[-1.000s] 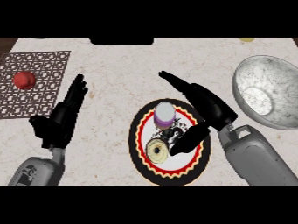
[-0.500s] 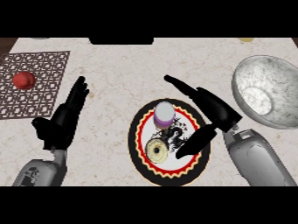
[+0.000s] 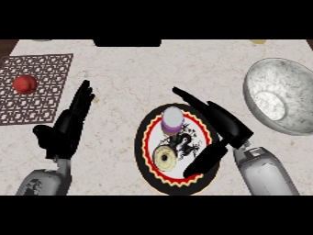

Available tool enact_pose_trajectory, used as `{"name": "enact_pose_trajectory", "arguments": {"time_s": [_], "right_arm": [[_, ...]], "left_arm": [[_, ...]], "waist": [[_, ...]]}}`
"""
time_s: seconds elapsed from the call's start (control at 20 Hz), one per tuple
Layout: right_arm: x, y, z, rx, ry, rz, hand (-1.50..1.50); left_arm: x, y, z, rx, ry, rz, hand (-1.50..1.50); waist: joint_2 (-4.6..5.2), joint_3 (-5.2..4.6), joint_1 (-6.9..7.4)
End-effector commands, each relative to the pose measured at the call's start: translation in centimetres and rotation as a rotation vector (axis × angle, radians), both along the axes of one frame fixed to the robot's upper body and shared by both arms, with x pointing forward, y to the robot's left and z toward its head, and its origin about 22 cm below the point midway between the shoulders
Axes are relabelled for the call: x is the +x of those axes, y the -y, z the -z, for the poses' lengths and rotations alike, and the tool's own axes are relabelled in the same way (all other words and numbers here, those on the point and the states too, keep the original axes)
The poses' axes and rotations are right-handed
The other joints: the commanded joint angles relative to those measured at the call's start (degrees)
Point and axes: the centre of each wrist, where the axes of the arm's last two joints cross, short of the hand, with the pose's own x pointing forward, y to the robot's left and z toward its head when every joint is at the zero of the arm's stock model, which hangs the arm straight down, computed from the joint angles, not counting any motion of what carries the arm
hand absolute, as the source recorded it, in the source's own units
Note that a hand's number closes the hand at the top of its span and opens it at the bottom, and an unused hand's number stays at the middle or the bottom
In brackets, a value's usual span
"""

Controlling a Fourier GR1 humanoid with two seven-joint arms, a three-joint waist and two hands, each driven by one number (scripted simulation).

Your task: Pick the can from the plate and place it in the bowl

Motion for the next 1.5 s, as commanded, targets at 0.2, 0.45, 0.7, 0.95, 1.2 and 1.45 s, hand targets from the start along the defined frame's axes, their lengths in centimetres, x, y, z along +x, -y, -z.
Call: {"name": "enact_pose_trajectory", "arguments": {"time_s": [0.2,0.45,0.7,0.95,1.2,1.45], "right_arm": [[1.6,0.3,3.2,0.042,-0.065,0.019,-1.50],[-0.2,0.0,5.6,0.041,-0.045,-0.001,-1.50],[2.2,-0.7,5.2,-0.011,-0.024,0.028,-1.50],[4.1,-2.2,6.5,-0.160,0.014,0.089,-1.50],[2.8,-3.1,9.2,-0.177,0.003,0.039,-1.50],[4.2,-4.1,8.9,-0.208,0.053,-0.099,1.50]], "left_arm": [[-0.1,0.6,0.4,0.022,0.011,0.005,0.00],[0.1,0.3,0.6,-0.006,-0.007,-0.014,0.00],[-1.0,0.0,-1.7,0.009,0.003,0.013,0.00],[0.3,-0.1,1.5,0.004,-0.002,-0.002,0.00],[-1.4,-0.4,-0.8,0.004,0.006,-0.005,0.00],[-0.3,-0.4,-0.6,-0.007,-0.008,0.010,0.00]], "waist": [[0.07,0.01,0.15],[0.05,0.00,-0.02],[0.01,0.01,0.25],[0.21,0.00,0.37],[0.04,0.01,0.37],[0.14,0.02,0.80]]}}
